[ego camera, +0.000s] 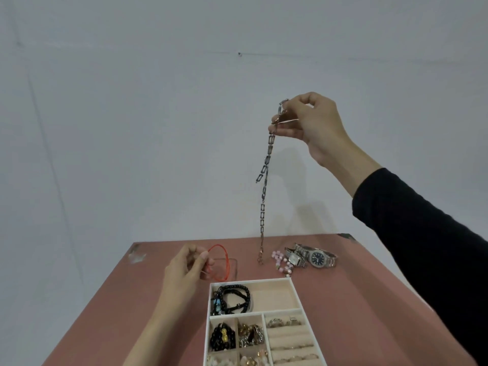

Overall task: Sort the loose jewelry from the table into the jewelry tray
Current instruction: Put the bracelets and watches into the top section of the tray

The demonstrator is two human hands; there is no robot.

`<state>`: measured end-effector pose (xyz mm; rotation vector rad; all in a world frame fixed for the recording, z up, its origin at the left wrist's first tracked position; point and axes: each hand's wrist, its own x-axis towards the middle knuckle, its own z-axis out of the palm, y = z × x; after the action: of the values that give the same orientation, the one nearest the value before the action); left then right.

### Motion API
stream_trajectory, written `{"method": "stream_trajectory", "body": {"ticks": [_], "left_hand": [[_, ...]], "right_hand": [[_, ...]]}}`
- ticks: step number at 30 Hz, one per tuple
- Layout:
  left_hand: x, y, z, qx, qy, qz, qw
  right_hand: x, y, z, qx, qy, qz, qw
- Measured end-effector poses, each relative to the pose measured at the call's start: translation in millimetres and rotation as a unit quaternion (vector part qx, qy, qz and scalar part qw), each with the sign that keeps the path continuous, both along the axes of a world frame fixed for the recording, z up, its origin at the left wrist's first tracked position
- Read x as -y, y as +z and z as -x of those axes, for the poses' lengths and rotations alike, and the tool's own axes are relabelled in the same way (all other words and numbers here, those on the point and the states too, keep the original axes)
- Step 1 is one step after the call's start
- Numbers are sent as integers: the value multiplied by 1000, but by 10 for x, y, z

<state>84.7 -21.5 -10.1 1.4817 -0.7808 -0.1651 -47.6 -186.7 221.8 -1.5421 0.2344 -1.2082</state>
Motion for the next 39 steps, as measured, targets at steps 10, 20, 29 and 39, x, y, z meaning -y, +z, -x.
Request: {"method": "stream_trajectory", "body": {"ticks": [10,20,29,39], "left_hand": [[7,-4,-31,-9,-4,11,1000],[-17,22,30,-14,-24,24,999],[-62,95,139,-56,-63,36,996],[-76,118,174,-60,-67,31,995]], "right_hand": [[-178,424,140,70,19,10,997],[-361,613,231,88,53,20,994],[-444,446,264,57,76,20,995],[-498,96,275,9,106,12,994]]}}
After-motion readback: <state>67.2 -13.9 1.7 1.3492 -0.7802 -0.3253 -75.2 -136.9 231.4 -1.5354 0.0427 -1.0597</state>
